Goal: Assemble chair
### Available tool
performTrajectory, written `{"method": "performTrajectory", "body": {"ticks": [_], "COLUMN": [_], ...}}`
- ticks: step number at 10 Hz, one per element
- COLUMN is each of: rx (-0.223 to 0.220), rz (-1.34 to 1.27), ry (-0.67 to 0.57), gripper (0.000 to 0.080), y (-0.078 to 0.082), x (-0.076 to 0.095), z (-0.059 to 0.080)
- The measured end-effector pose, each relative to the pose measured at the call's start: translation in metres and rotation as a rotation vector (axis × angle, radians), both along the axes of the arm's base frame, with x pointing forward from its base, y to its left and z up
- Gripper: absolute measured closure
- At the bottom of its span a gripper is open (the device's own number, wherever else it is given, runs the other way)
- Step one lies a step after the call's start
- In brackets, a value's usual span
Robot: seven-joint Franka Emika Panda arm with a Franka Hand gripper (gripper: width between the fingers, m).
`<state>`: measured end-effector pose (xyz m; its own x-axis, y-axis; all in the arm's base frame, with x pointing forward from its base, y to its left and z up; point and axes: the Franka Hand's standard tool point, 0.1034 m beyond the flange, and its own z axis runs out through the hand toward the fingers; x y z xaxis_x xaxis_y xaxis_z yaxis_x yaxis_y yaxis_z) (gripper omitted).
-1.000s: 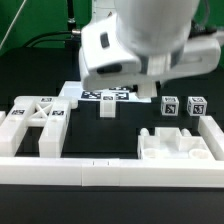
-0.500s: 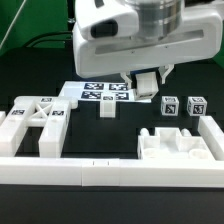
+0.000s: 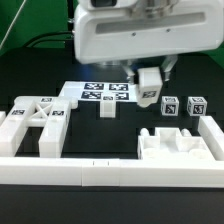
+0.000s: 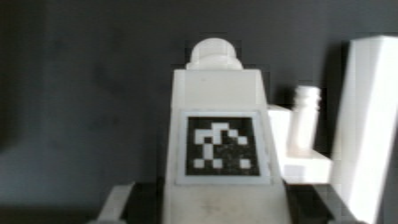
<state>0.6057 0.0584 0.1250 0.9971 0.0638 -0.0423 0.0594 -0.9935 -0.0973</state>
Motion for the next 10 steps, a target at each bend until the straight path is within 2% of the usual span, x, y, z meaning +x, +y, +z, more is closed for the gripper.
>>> {"method": "performTrajectory", "body": {"ticks": [1,3,5,7,8,10], "rx": [0.000,-0.011,-0.020,-0.025,-0.025,-0.025], "rz": [0.003,-0.004,-0.007,0.064,0.087,0.081], "ry": [-0.078,-0.210,-0.320,-0.335,-0.345,-0.340], "gripper": [0.0512,0.0512,0.0512,0.0512,0.0512,0.0512], "y": [0.008,0.000,0.002,0.036,0.043,0.040], "x": [0.009,0.011,0.014,0.021,0.025,0.024], "z": [0.004,0.000,-0.003,-0.001,0.000,-0.002]}}
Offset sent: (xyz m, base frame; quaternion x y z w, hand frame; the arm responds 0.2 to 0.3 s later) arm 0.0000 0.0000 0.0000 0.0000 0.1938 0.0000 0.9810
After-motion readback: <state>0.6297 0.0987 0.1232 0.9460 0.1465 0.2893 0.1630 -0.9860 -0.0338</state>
